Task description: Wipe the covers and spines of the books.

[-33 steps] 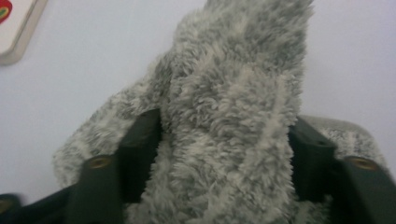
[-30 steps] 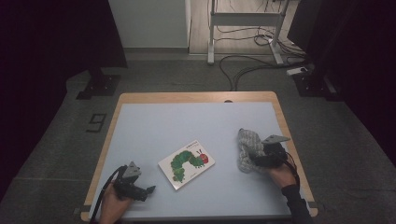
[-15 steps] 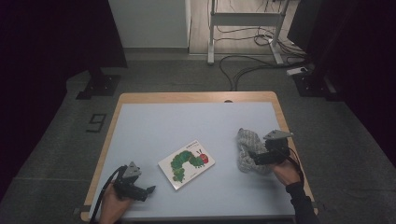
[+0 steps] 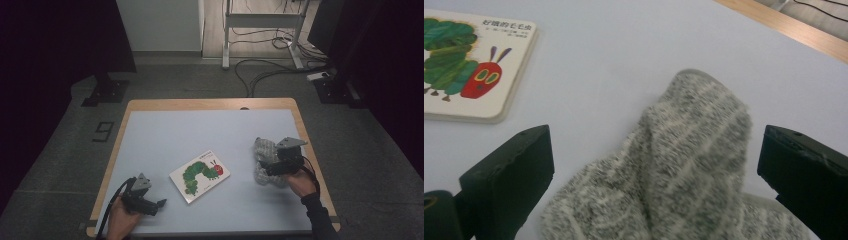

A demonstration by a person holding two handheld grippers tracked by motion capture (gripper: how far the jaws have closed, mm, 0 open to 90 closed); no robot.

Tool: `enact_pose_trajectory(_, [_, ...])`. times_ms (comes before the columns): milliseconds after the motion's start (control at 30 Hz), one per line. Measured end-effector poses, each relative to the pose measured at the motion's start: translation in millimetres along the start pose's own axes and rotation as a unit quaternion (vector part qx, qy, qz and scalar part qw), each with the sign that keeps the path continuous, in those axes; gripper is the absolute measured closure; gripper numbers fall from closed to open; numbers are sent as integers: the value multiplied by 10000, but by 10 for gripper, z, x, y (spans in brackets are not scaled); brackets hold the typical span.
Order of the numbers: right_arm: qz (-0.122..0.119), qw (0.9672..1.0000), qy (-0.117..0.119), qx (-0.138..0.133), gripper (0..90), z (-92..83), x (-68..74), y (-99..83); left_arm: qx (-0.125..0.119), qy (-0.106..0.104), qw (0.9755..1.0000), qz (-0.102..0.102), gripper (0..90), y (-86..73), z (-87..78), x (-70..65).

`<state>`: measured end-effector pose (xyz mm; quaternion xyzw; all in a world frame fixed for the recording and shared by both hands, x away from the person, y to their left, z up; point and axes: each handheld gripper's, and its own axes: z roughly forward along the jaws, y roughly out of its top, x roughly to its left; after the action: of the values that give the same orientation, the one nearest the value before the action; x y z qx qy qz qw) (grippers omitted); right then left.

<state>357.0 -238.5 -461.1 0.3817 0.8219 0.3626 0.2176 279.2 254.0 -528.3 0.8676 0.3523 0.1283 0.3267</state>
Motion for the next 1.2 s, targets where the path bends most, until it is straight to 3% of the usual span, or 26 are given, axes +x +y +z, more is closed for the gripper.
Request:
enact_pose_trajectory(533, [-244, 9992, 316, -19, 26, 181, 217, 132, 9, 0, 10000, 11, 0, 4, -1, -1])
enact_pose_trajectory(667, [-185, 9992, 342, -9, 6, 229, 276, 154, 11, 5, 10000, 38, 0, 9, -1, -5])
enact_pose_trajectory(833, [-217, 9986, 472, 30, 0, 311, 358, 178, -26, 16, 9998, 171, 0, 68, 38, -54])
enact_pose_trajectory(1200, [-387, 9962, 780, 74, 0, 493, 591, 276, -107, -205, 9992, 335, 0, 244, 117, -170])
